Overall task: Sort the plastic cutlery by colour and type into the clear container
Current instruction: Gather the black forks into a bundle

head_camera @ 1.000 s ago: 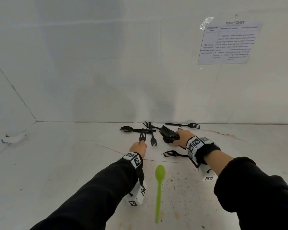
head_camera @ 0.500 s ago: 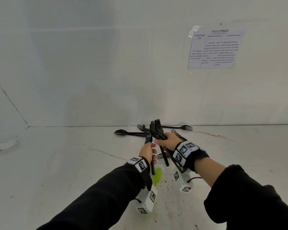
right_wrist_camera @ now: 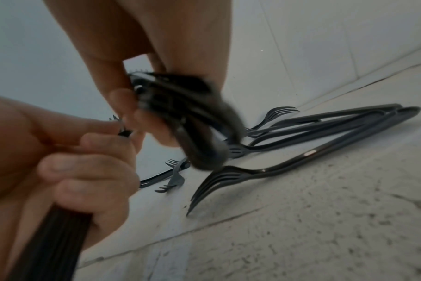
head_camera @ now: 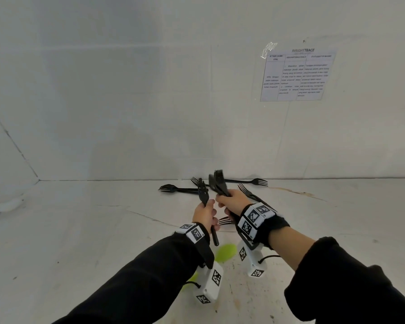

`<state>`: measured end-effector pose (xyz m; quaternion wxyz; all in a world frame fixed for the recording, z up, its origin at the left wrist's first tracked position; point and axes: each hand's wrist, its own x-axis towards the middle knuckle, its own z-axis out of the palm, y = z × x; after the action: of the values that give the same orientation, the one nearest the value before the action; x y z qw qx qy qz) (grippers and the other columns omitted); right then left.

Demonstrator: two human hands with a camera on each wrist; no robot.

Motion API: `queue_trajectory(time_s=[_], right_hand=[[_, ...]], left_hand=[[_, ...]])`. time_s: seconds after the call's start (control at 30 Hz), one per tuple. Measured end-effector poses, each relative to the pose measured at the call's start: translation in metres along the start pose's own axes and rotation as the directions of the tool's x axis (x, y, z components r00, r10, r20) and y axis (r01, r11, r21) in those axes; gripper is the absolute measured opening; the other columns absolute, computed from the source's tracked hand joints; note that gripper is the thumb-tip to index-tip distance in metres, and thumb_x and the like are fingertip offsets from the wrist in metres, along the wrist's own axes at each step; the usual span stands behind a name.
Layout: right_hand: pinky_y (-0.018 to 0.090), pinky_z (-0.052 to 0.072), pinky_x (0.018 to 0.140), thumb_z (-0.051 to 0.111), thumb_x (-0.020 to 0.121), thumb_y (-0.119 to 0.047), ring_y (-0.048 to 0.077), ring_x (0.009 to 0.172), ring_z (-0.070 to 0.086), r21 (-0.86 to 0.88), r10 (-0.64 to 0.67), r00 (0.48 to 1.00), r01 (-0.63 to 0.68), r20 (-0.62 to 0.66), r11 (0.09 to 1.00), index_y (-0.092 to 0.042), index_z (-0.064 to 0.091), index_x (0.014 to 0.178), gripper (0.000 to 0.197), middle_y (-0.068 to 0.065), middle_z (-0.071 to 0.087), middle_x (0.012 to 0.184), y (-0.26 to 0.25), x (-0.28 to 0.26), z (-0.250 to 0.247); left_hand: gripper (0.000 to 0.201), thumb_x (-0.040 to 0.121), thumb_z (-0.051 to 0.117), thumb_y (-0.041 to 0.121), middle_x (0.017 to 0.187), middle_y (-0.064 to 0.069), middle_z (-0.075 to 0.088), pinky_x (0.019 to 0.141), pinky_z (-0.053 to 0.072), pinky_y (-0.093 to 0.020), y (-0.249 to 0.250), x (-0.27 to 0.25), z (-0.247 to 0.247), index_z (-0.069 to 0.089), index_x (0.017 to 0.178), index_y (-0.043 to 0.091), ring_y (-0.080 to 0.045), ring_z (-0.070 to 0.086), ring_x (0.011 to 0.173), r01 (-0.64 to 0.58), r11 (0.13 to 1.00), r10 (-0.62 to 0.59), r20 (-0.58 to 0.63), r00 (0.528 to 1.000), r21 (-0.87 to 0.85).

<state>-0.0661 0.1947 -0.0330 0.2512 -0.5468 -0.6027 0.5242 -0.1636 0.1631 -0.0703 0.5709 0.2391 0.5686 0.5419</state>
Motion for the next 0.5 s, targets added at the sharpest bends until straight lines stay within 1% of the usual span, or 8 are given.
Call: queue_trajectory(time_s=[0.07,0.13,0.2,0.3,0.37,0.4,0.43,0.5], right_hand=[[0.023,0.034,0.044,0.054,0.085,-0.018,0.016,0.048,0.042,0.043,0.046,0.998,-0.044,-0.031,0.998,-0.013,0.05,0.074,0.013,0.004,0.048,0.066,0.0,0.0,-0.001],[0.023,0.032,0.045,0.047,0.09,-0.013,0.015,0.049,0.04,0.18,0.074,0.997,-0.075,0.009,0.981,-0.012,0.047,0.075,0.015,0.004,0.046,0.065,-0.002,-0.002,0.0],[0.028,0.037,0.05,0.042,0.093,-0.007,0.017,0.051,0.043,0.228,0.062,0.997,-0.071,0.047,0.971,-0.01,0.048,0.074,0.021,0.006,0.047,0.066,-0.001,-0.005,0.003],[0.04,0.047,0.071,0.043,0.095,-0.008,0.023,0.063,0.054,0.118,-0.006,0.996,-0.005,0.09,0.993,-0.01,0.056,0.077,0.022,0.01,0.056,0.072,0.004,-0.01,0.012],[0.043,0.051,0.083,0.045,0.095,-0.014,0.03,0.077,0.061,-0.028,-0.057,0.997,0.059,0.055,0.998,-0.015,0.058,0.081,0.019,0.01,0.062,0.08,0.006,-0.013,0.019],[0.043,0.051,0.088,0.046,0.095,-0.017,0.031,0.085,0.063,-0.107,-0.082,0.996,0.084,0.017,0.991,-0.015,0.059,0.087,0.015,0.011,0.064,0.087,0.007,-0.014,0.022],[0.041,0.049,0.09,0.047,0.094,-0.019,0.029,0.089,0.062,-0.163,-0.103,0.994,0.097,-0.027,0.982,-0.011,0.061,0.095,0.016,0.012,0.065,0.093,0.007,-0.015,0.024],[0.031,0.047,0.082,0.047,0.094,-0.019,0.021,0.087,0.057,-0.202,-0.128,0.985,0.104,-0.112,0.974,-0.005,0.059,0.107,0.022,0.01,0.063,0.098,0.009,-0.016,0.028]], left_hand=[[0.021,0.099,0.036,0.026,0.059,0.002,0.027,0.035,0.021,-0.014,-0.001,-0.001,-0.001,0.045,0.084,0.016,-0.006,0.023,0.029,0.018,1.0,-0.018,-0.009,1.0,-0.004],[0.029,0.1,0.03,0.032,0.058,0.002,0.029,0.036,0.021,-0.014,-0.003,-0.002,0.0,0.045,0.079,0.018,-0.007,0.026,0.027,0.064,0.997,-0.064,-0.025,0.998,-0.031],[0.031,0.1,0.028,0.026,0.057,0.002,0.033,0.036,0.021,-0.014,-0.004,-0.003,0.0,0.044,0.075,0.017,-0.007,0.028,0.026,0.072,0.996,-0.074,-0.037,0.997,-0.056],[0.03,0.095,0.032,0.017,0.048,0.002,0.04,0.042,0.027,-0.017,-0.003,-0.006,0.001,0.045,0.068,0.015,-0.009,0.034,0.034,0.053,0.998,-0.055,-0.045,0.997,-0.047],[0.03,0.094,0.033,0.017,0.056,-0.002,0.046,0.05,0.034,-0.024,-0.003,-0.004,0.001,0.052,0.071,0.013,-0.014,0.043,0.047,0.035,0.997,-0.039,-0.046,0.998,-0.074],[0.03,0.095,0.034,0.016,0.06,-0.005,0.047,0.053,0.036,-0.025,-0.003,-0.004,0.001,0.053,0.071,0.012,-0.017,0.045,0.053,0.037,0.995,-0.042,-0.056,0.998,-0.09],[0.03,0.095,0.034,0.015,0.062,-0.006,0.047,0.053,0.037,-0.026,-0.003,-0.004,0.001,0.053,0.072,0.011,-0.018,0.045,0.055,0.029,0.995,-0.036,-0.066,0.997,-0.099],[0.027,0.095,0.033,0.017,0.067,-0.007,0.048,0.051,0.035,-0.026,-0.006,-0.004,0.0,0.053,0.077,0.012,-0.017,0.043,0.056,0.039,0.997,-0.045,-0.091,0.995,-0.073]])
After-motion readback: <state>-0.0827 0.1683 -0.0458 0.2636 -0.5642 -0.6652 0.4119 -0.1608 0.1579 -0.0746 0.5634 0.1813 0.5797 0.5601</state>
